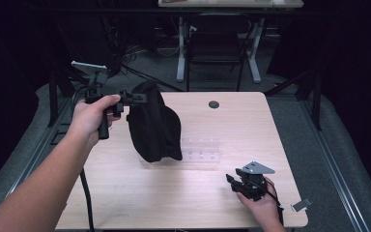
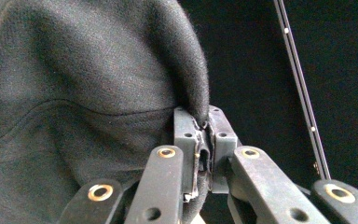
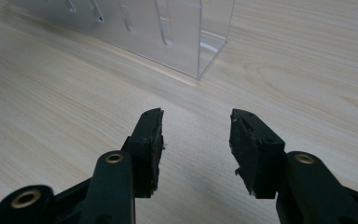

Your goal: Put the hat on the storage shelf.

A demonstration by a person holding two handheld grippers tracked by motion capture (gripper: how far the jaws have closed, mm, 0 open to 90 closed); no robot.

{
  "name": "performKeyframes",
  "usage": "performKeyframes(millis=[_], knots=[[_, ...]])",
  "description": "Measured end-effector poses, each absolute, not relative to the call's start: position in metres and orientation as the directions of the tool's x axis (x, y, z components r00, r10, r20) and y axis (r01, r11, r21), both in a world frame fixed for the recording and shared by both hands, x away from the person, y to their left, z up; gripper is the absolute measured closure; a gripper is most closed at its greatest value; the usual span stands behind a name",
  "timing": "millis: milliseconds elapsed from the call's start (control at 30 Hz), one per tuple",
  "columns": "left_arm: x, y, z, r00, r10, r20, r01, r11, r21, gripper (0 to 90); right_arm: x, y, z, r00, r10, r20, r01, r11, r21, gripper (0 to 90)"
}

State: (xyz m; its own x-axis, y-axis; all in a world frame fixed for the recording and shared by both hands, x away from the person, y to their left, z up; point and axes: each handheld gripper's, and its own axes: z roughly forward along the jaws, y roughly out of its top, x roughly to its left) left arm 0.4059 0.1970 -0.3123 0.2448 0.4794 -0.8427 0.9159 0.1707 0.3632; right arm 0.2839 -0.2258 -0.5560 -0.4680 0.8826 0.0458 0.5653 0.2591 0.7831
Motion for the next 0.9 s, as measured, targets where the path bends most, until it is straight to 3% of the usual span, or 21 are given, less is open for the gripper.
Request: performKeyframes(millis=[467, 900], knots=[[0.408, 0.179, -0.299, 0.276, 0.56, -0.781, 0.908, 0.113, 0.402, 85.4, 0.284, -0.227, -0.555, -0.466, 0.883, 0.044, 0.566, 0.26, 0.782, 54.0], [0.41, 0.188, -0.297, 0.261, 0.594, -0.761, 0.904, 0.126, 0.408, 85.4, 0.284, -0.227, -0.554, -0.469, 0.881, 0.056, 0.564, 0.25, 0.787, 54.0]])
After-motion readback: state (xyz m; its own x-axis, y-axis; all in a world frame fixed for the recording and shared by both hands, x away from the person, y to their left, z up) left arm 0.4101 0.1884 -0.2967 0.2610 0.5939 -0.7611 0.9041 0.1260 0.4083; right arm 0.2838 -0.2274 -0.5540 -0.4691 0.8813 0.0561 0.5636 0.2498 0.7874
